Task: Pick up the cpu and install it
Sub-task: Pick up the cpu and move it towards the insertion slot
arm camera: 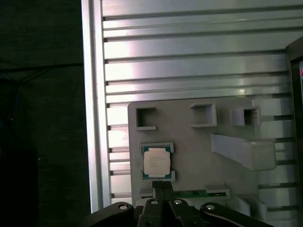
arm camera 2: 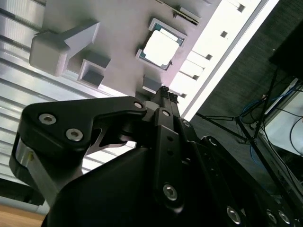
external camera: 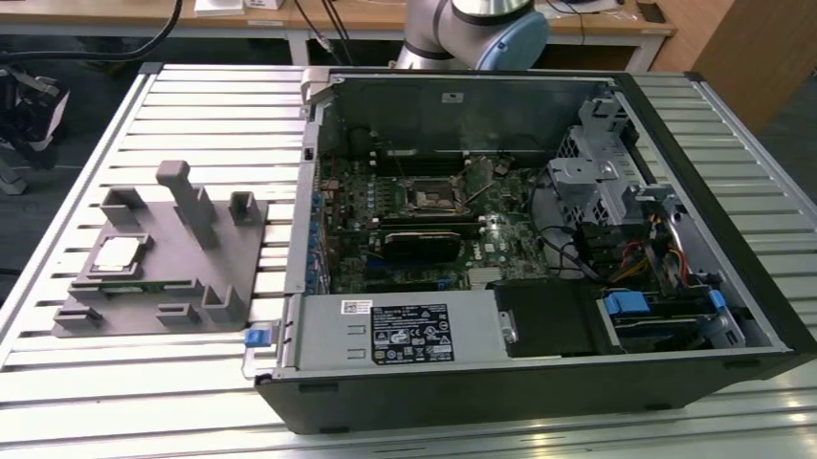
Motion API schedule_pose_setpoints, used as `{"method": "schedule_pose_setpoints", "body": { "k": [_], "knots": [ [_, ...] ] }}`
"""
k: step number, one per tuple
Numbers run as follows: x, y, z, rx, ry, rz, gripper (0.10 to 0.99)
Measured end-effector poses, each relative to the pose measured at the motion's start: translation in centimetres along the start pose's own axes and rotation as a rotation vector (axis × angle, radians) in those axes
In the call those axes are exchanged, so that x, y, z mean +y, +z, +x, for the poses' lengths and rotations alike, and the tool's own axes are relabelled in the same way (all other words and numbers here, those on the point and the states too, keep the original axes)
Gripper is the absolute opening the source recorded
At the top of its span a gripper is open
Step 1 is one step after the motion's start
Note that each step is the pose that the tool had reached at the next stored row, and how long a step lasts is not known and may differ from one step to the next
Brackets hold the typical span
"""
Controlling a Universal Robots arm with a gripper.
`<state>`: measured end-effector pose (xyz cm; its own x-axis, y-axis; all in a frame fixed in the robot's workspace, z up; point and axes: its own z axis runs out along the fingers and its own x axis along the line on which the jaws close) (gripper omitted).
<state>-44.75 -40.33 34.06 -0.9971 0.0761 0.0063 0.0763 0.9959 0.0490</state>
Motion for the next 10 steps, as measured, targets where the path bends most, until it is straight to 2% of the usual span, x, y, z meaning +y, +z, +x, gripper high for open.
{"method": "schedule_pose_setpoints", "body": {
  "k": [10],
  "knots": [
    [-0.31, 1.11, 0.00, 0.0006, 0.000, -0.003, 0.106]
  ]
}}
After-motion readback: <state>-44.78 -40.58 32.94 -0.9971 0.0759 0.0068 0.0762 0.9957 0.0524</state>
